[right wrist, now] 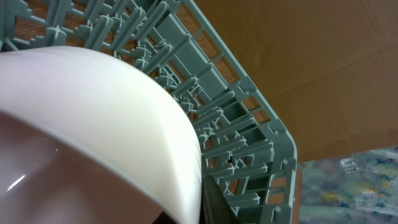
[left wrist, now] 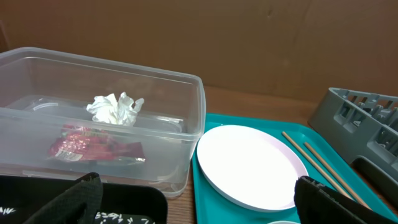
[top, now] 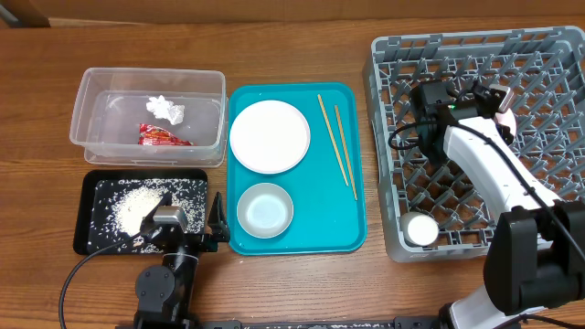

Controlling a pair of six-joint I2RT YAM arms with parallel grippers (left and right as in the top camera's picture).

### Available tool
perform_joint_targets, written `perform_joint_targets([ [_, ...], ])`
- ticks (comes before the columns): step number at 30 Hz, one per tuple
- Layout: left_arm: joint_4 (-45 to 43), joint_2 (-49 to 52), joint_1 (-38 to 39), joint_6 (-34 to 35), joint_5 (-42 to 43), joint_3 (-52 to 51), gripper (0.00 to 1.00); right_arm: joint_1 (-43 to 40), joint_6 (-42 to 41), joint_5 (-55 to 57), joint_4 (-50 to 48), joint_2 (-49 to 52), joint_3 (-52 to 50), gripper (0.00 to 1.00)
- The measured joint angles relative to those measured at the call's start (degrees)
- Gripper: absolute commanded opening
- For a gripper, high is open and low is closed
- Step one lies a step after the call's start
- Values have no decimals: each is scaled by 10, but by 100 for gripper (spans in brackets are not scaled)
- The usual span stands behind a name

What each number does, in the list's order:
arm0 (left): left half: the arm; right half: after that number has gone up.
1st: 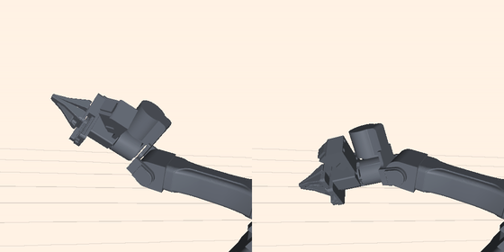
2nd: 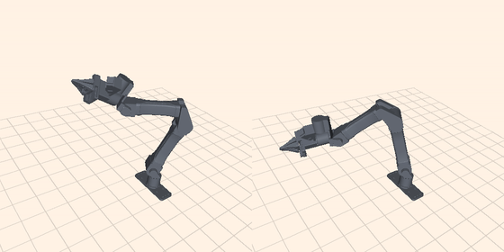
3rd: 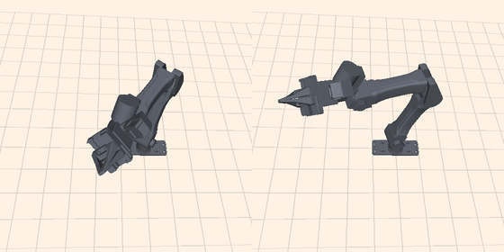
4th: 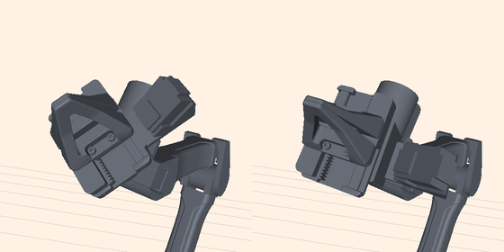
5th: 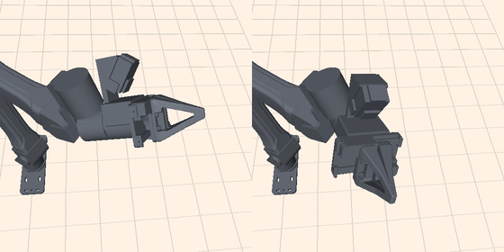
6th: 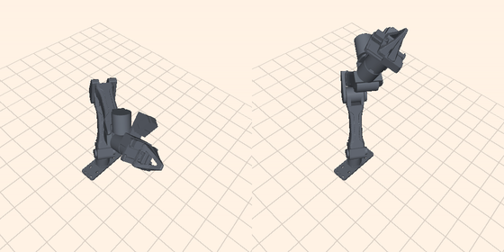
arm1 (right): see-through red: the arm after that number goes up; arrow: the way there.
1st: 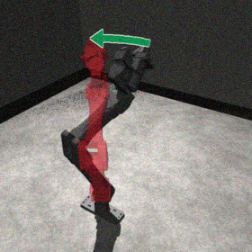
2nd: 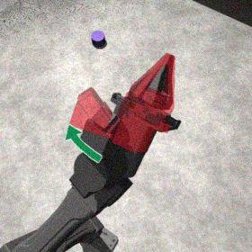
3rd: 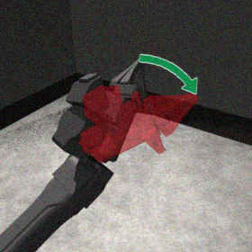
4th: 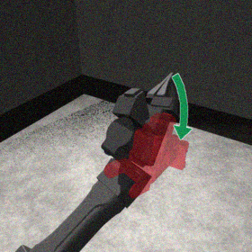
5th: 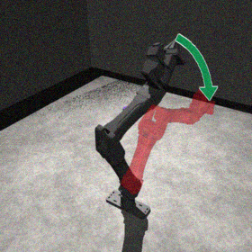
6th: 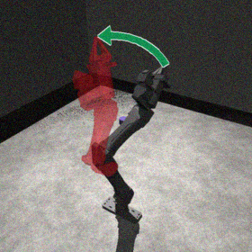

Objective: Sort waste into correct bins and load items into the dishwasher
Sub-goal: 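Carry the pink bowl into the rack and set it down, then reach the right gripper back and grasp the white bowl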

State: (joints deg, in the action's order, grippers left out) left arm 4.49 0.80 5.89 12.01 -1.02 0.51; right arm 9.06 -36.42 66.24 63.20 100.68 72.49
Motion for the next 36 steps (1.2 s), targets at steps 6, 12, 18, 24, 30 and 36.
perform_joint_targets([
  [6, 0, 0, 0, 0, 0, 0, 100, 23, -1, -3, 50, 0, 0, 27],
  [12, 0, 0, 0, 0, 0, 0, 100, 92, -29, -45, 91, 2, -1, 49],
  [18, 0, 0, 0, 0, 0, 0, 100, 152, -56, -91, 103, -11, 1, 63],
  [24, 0, 0, 0, 0, 0, 0, 100, 241, -32, -241, 59, -40, 47, 62],
  [30, 0, 0, 0, 0, 0, 0, 100, 317, 68, -524, -58, -44, 51, 63],
  [36, 0, 0, 0, 0, 0, 0, 100, 374, 104, -679, -140, -26, 15, 63],
])
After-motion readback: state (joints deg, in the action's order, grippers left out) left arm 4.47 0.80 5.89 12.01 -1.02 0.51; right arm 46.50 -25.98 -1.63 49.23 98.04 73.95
